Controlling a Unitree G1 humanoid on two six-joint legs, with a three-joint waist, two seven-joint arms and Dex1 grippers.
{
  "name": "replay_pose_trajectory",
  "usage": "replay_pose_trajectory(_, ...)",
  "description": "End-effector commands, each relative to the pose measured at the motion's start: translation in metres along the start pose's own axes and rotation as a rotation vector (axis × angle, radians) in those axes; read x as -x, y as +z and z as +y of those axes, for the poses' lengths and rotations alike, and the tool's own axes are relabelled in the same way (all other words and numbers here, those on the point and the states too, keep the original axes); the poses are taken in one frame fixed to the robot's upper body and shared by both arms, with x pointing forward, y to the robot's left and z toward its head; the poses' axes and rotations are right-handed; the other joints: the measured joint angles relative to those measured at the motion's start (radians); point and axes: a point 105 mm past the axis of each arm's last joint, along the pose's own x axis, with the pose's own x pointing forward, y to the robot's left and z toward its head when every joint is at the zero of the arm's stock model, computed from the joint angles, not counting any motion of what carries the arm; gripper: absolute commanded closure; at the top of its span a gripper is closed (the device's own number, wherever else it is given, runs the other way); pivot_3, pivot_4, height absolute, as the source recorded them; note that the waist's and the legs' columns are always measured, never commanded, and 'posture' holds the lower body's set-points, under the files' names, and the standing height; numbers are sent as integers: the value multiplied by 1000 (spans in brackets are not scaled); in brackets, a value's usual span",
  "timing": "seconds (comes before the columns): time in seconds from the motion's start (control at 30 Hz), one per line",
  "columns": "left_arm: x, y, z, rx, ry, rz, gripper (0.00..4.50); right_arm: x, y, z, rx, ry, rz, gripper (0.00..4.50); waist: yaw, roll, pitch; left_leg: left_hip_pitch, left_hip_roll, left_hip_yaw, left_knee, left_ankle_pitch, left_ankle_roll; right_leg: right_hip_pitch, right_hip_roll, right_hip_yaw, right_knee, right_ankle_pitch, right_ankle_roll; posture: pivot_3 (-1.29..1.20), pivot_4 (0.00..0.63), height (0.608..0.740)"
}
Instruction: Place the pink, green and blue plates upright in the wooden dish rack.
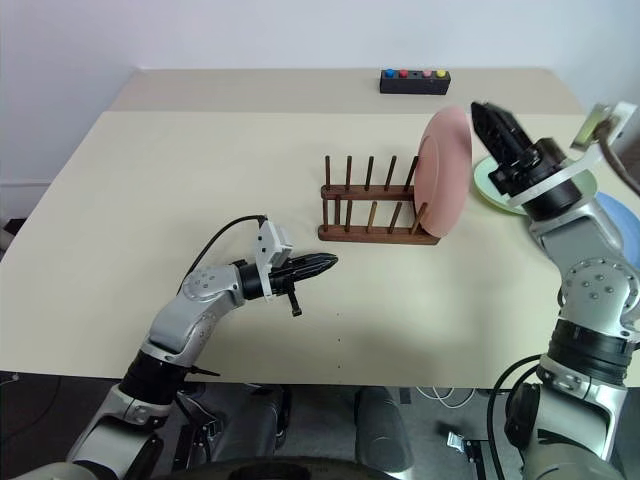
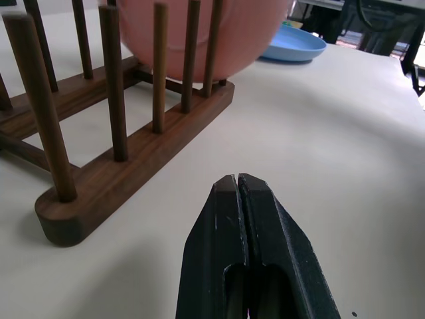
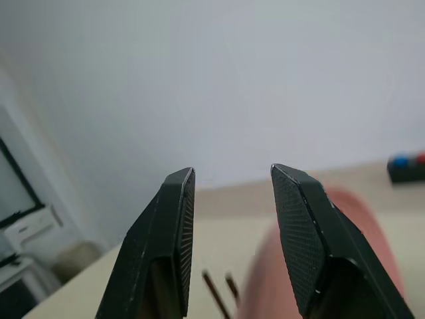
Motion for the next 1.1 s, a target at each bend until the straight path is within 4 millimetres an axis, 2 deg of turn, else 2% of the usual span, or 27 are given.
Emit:
replay_pose_trajectory(0.03, 1, 12, -3, -22, -12, -39, 4500, -1, 33, 5, 82, -1, -96, 2714, 0, 0, 0, 0, 0, 0, 0, 0, 0, 0, 0, 0, 0, 0, 0, 0, 150, 734)
replay_pose_trajectory(0.1, 1, 12, -4, -22, -12, -38, 4500, 2, 46, -3, 132, -55, -123, 2714, 1, 0, 0, 0, 0, 0, 0, 0, 0, 0, 0, 0, 0, 0, 0, 0, 150, 734)
replay_pose_trajectory(0.17, 1, 12, -3, -20, -10, -38, 4500, 13, 56, -27, 242, -196, -106, 2714, 5, 0, 0, 0, 0, 0, 0, 0, 0, 0, 0, 0, 0, 0, 0, 0, 150, 734)
replay_pose_trajectory(0.23, 1, 12, -4, -20, -10, -37, 4500, 20, 62, -42, 297, -276, -89, 2714, 4, 0, 0, -1, 0, 0, 1, 0, 0, 0, 0, 0, -1, 0, -1, 0, 150, 734)
replay_pose_trajectory(0.3, 0, 11, -4, -19, -14, -37, 4500, 43, 52, -79, 540, -452, 119, 2714, 5, 0, 0, -1, 0, 0, 1, 0, 0, 0, 0, 0, -1, 0, -1, 0, 150, 734)
replay_pose_trajectory(0.37, -1, 11, -3, -19, -18, -36, 4500, 60, 35, -98, 730, -482, 343, 2714, 4, 0, 0, -1, -1, 0, 1, 0, 0, 0, 0, 0, -1, -1, -2, 0, 150, 734)
replay_pose_trajectory(0.47, -2, 11, -3, -21, -22, -36, 4500, 70, 2, -99, 876, -352, 592, 2714, -12, 1, 0, 0, 0, 1, -1, 0, 0, 0, 0, 0, -1, -1, -1, 0, 150, 734)
replay_pose_trajectory(0.67, -6, 13, -2, -30, -26, -44, 4500, 89, -46, -113, 1020, -204, 907, 2714, -28, 4, -1, 2, 0, 2, 0, 0, 0, 0, 0, 1, 1, 0, 0, 0, 150, 734)
replay_pose_trajectory(0.87, -3, 11, -2, -30, -13, -44, 4500, 85, -55, -120, 1016, -178, 921, 2714, -25, 4, 0, 1, 0, 2, 0, 0, 0, 0, 0, 1, 0, 0, 0, 0, 150, 734)
replay_pose_trajectory(1.1, -2, 11, -1, -31, 0, -45, 4500, 75, -55, -127, 1064, -154, 922, 2714, -26, 4, 0, 2, 0, 2, 0, 0, 0, 1, 0, 1, 0, 0, 0, 0, 150, 734)
